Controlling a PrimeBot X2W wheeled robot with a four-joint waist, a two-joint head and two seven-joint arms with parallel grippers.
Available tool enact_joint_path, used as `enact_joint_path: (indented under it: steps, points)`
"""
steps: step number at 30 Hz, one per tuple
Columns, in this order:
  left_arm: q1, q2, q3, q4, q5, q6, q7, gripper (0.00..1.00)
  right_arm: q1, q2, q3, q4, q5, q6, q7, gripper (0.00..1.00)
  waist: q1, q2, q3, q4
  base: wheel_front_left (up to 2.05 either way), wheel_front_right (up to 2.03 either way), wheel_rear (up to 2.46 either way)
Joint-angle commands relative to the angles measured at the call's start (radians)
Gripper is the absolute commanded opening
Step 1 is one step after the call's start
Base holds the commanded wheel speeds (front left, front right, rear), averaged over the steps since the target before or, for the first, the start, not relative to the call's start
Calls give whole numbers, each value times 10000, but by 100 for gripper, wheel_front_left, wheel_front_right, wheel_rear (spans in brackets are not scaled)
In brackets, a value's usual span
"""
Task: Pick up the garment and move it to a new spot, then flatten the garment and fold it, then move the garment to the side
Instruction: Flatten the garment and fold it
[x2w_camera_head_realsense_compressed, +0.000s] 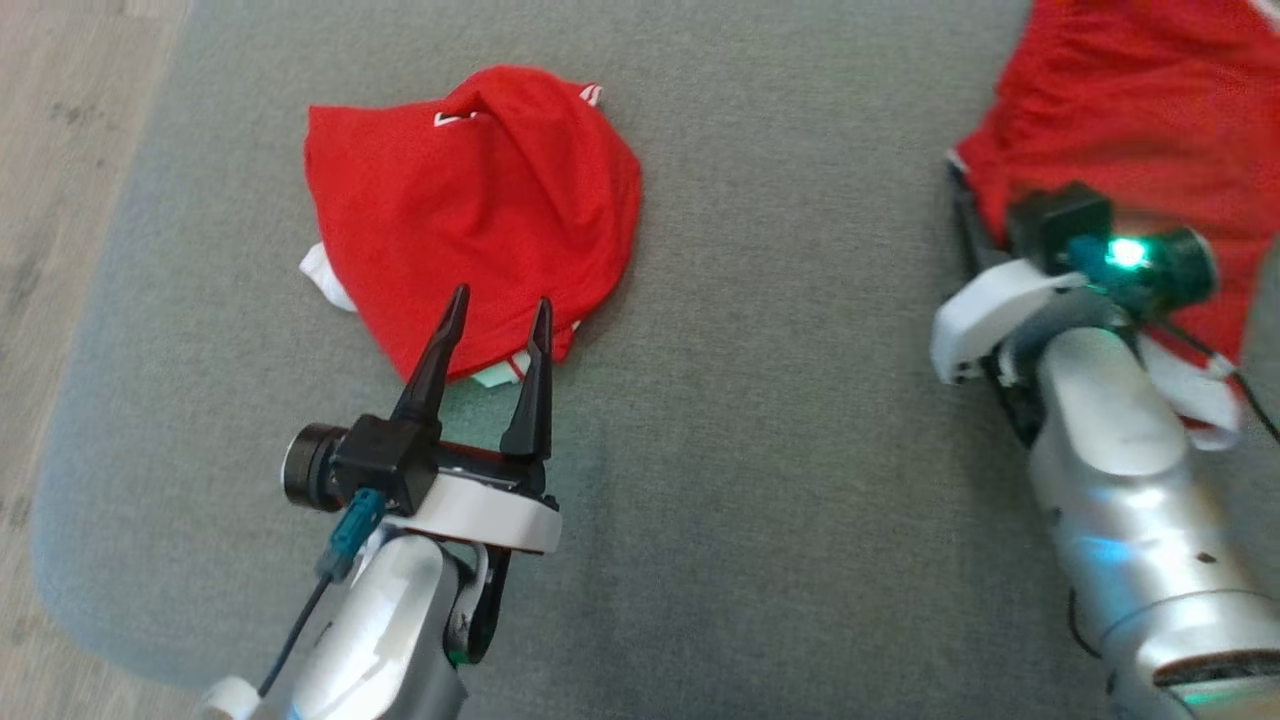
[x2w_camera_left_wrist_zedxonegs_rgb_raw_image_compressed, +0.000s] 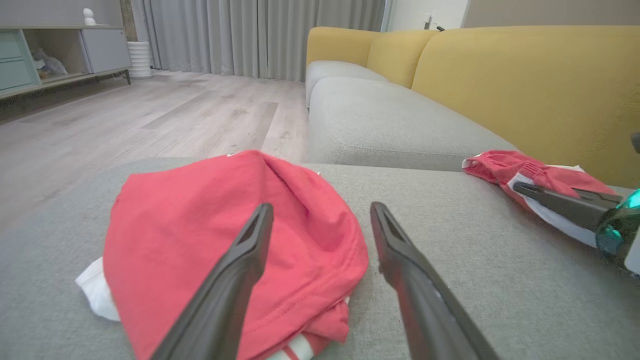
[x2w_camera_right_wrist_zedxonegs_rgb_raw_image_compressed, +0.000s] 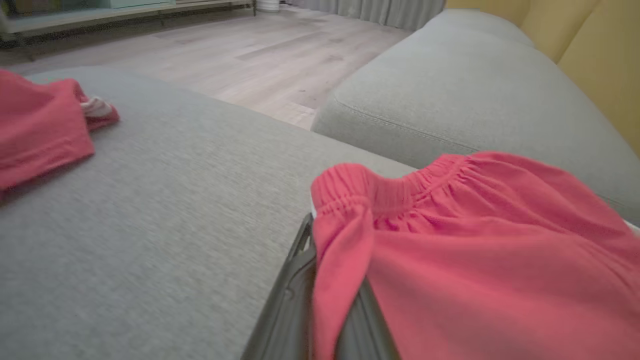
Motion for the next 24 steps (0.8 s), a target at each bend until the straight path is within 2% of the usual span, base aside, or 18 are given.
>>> enact_joint_path:
  steps: [1, 6, 11, 13, 20, 24]
  points:
    - [-167, 55, 341, -251, 93, -13, -95, 100, -367, 232, 709, -214, 260, -7, -205, 0, 0, 0, -136, -146, 0, 0, 0]
    - [-149, 55, 318, -191, 133, -72, -95, 100, 6, 275, 3819, -317, 2028, -7, -311, 0, 0, 0, -370, -216, 0, 0, 0]
    - [-61, 55, 280, -150, 146, -73, -95, 100, 105, 278, 5705, -390, 3385, -7, -87, 0, 0, 0, -558, -223, 0, 0, 0]
    - [-5, 55, 271, -126, 154, -73, -95, 100, 69, 279, 5995, -247, 3603, -7, 9, 100, 0, 0, -643, -217, 0, 0, 0]
    - [163, 55, 369, -50, 169, -44, -95, 100, 107, 280, 5919, -218, 4315, -7, -128, 100, 0, 0, -981, -314, 0, 0, 0]
    - [337, 55, 520, -49, 208, -29, -95, 100, 200, 279, 5353, -559, 4635, -7, -257, 100, 0, 0, -1255, -510, 0, 0, 0]
